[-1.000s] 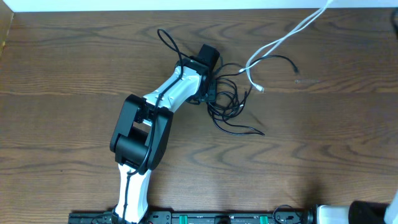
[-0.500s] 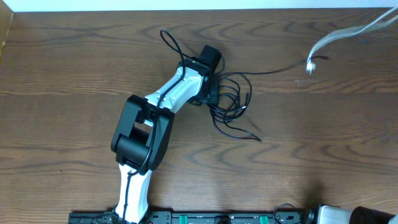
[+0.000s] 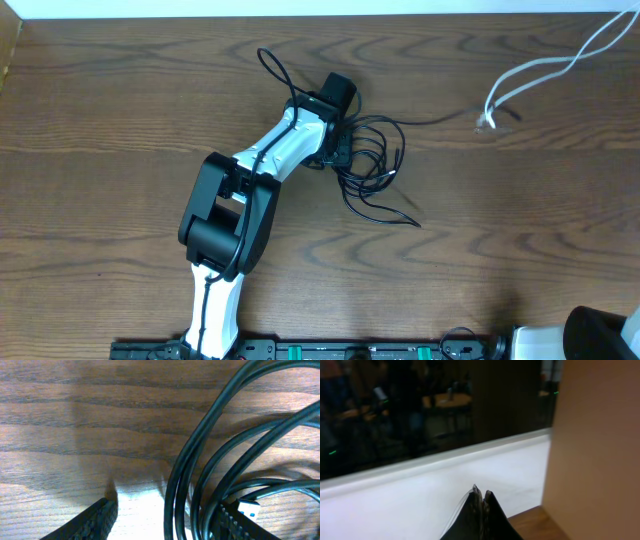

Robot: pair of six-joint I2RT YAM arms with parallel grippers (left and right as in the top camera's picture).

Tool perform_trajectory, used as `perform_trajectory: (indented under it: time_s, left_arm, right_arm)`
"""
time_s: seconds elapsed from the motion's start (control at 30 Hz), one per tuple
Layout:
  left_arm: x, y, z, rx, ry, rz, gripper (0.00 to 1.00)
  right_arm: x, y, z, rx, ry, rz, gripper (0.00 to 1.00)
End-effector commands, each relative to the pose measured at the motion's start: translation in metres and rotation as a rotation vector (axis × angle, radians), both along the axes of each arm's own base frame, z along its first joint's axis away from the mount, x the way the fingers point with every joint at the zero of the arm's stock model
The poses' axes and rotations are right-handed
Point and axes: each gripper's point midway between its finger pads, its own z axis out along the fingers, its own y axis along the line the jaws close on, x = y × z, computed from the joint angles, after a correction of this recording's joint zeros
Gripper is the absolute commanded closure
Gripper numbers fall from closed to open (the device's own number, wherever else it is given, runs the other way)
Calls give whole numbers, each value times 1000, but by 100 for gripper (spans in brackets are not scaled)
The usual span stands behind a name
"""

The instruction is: Untangle cables

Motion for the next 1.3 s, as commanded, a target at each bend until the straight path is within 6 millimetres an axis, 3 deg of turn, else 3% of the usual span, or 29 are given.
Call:
perform_trajectory:
  time_s: [0.0,0.13,0.27,0.37,0.5,0.7,0.8,0.93,1.1,1.27]
  left_arm:
    - [-8,7,-16,30,42,10,38]
    - [-7,7,-16,29,39,9,37]
    - [-7,7,-16,29,39,9,38]
    - [-7,7,-16,29,38,9,37]
    - [-7,7,-16,28,38,9,38]
    - [-7,7,-16,29,38,9,37]
    - [-7,7,-16,28,37,9,37]
    - [-5,6,-15,25,31,10,37]
    - [-4,5,-15,22,25,9,38]
    - [-4,5,-15,22,25,10,38]
  right_arm:
    - [-34,-10,35,-56,-84,-99,99]
    - [-75,0,80,-114,-217,-105,99]
    - [-133,13,128,-188,-369,-120,99]
    - [-168,21,148,-241,-430,-136,99]
    - [-200,27,156,-299,-434,-157,99]
    - [-213,17,148,-296,-388,-235,99]
    - [-201,15,139,-293,-358,-228,99]
    - [-163,19,108,-279,-268,-142,99]
    - [-97,24,38,-156,-118,4,99]
    - [-16,34,-54,27,76,176,99]
